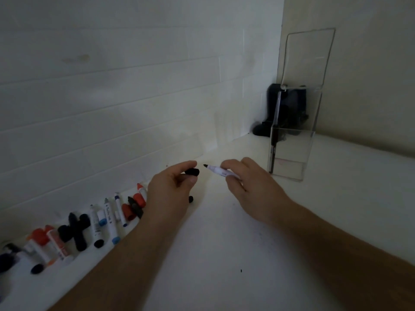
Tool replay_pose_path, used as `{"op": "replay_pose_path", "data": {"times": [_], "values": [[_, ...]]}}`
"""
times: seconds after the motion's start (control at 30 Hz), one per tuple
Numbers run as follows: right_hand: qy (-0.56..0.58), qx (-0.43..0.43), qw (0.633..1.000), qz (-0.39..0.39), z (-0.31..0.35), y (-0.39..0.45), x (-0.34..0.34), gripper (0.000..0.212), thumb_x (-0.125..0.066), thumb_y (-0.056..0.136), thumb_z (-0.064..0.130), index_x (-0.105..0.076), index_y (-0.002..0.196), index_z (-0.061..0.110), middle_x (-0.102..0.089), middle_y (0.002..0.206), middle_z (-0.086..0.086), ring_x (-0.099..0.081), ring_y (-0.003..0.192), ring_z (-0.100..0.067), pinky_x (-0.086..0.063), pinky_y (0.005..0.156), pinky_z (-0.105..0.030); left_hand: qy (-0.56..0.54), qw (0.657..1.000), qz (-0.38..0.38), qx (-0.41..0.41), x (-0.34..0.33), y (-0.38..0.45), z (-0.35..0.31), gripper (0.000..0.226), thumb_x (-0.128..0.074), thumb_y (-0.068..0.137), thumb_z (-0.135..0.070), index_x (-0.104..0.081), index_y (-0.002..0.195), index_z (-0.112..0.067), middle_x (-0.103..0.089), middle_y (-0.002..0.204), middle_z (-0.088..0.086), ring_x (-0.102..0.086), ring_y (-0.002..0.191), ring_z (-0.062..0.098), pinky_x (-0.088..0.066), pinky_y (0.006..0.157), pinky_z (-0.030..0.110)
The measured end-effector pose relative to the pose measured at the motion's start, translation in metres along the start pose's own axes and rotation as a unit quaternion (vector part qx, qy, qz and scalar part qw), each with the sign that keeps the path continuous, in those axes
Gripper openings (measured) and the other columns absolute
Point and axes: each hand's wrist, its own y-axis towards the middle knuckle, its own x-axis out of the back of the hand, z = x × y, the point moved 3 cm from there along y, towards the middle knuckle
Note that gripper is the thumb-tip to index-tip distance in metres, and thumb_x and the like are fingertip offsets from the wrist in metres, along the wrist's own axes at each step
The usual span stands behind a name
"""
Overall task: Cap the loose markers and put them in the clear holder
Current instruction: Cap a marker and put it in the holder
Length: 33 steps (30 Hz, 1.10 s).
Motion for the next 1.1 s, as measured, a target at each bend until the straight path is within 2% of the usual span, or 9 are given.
{"op": "replay_pose_path", "data": {"times": [0.23,0.4,0.53,0.63,0.73,0.8,0.87,0.97,1.1], "values": [[-0.015,0.006,1.000,0.009,-0.007,0.000,-0.003,0.024,-0.042,0.104,0.052,-0.060,0.116,0.039,-0.048,0.084,0.009,-0.051,0.077,-0.008,-0.040,0.066,-0.026,0.031,0.999,0.008,-0.023,-0.003,-0.003,-0.002,0.027,-0.072,0.091,-0.011,-0.074,0.107,-0.032,-0.071,0.093,-0.014,-0.064,0.080,-0.007,-0.046,0.061,0.005],[-0.027,0.003,0.999,0.020,-0.006,-0.001,-0.005,0.030,-0.040,0.102,0.056,-0.061,0.119,0.041,-0.049,0.087,0.011,-0.052,0.078,-0.007,-0.042,0.066,-0.024,0.134,0.985,0.020,-0.104,-0.006,0.000,0.000,0.028,-0.076,0.086,-0.013,-0.076,0.107,-0.032,-0.068,0.102,-0.015,-0.064,0.092,0.002,-0.048,0.084,0.019],[-0.049,0.011,0.998,0.025,-0.007,-0.002,-0.008,0.028,-0.046,0.102,0.050,-0.062,0.122,0.037,-0.050,0.094,0.011,-0.052,0.082,-0.010,-0.034,0.067,-0.017,0.191,0.966,0.052,-0.165,-0.012,-0.004,-0.002,0.025,-0.078,0.084,-0.016,-0.077,0.107,-0.029,-0.063,0.099,-0.015,-0.055,0.089,-0.007,-0.036,0.080,0.001],[-0.053,0.028,0.998,0.003,-0.006,-0.002,-0.005,0.023,-0.053,0.100,0.048,-0.066,0.116,0.038,-0.052,0.095,0.009,-0.052,0.087,-0.013,-0.039,0.073,-0.023,0.216,0.957,0.081,-0.178,-0.015,-0.006,-0.003,0.020,-0.071,0.091,-0.028,-0.074,0.110,-0.028,-0.065,0.098,-0.017,-0.055,0.085,-0.005,-0.040,0.080,0.006],[-0.055,0.042,0.997,-0.024,-0.002,-0.001,0.000,0.024,-0.052,0.100,0.049,-0.068,0.114,0.037,-0.055,0.095,0.008,-0.054,0.085,-0.013,-0.047,0.075,-0.031,0.173,0.970,0.099,-0.138,-0.015,-0.009,-0.002,0.009,-0.057,0.100,-0.031,-0.065,0.101,-0.027,-0.065,0.083,-0.015,-0.057,0.070,-0.003,-0.042,0.065,0.009],[-0.054,0.054,0.997,-0.031,0.002,-0.001,0.001,0.028,-0.048,0.100,0.050,-0.068,0.114,0.036,-0.057,0.094,0.008,-0.057,0.081,-0.013,-0.049,0.072,-0.033,0.106,0.984,0.103,-0.101,-0.019,-0.012,-0.001,0.017,-0.047,0.104,-0.031,-0.055,0.092,-0.023,-0.060,0.070,-0.009,-0.051,0.058,0.004,-0.040,0.058,0.018],[-0.060,0.068,0.995,-0.035,0.007,-0.001,0.001,0.033,-0.043,0.100,0.053,-0.069,0.112,0.037,-0.059,0.090,0.009,-0.058,0.077,-0.013,-0.050,0.068,-0.034,0.006,0.995,0.086,-0.049,-0.025,-0.015,0.000,0.022,-0.042,0.106,-0.027,-0.050,0.089,-0.017,-0.054,0.068,-0.004,-0.044,0.058,0.011,-0.039,0.059,0.035],[-0.076,0.070,0.994,-0.044,0.009,-0.001,0.002,0.036,-0.040,0.100,0.056,-0.071,0.106,0.038,-0.058,0.080,0.009,-0.057,0.071,-0.013,-0.049,0.063,-0.036,-0.103,0.992,0.067,0.026,-0.034,-0.014,0.006,0.024,-0.040,0.107,-0.024,-0.047,0.086,-0.015,-0.048,0.064,-0.005,-0.038,0.058,0.014,-0.033,0.060,0.039],[-0.081,0.071,0.994,-0.024,0.007,-0.001,-0.001,0.044,-0.033,0.101,0.061,-0.071,0.101,0.038,-0.058,0.076,0.007,-0.056,0.070,-0.013,-0.048,0.063,-0.037,-0.080,0.994,0.072,0.028,-0.041,-0.013,0.014,0.025,-0.038,0.106,-0.031,-0.044,0.083,-0.021,-0.048,0.067,-0.005,-0.038,0.062,0.016,-0.035,0.064,0.041]]}}
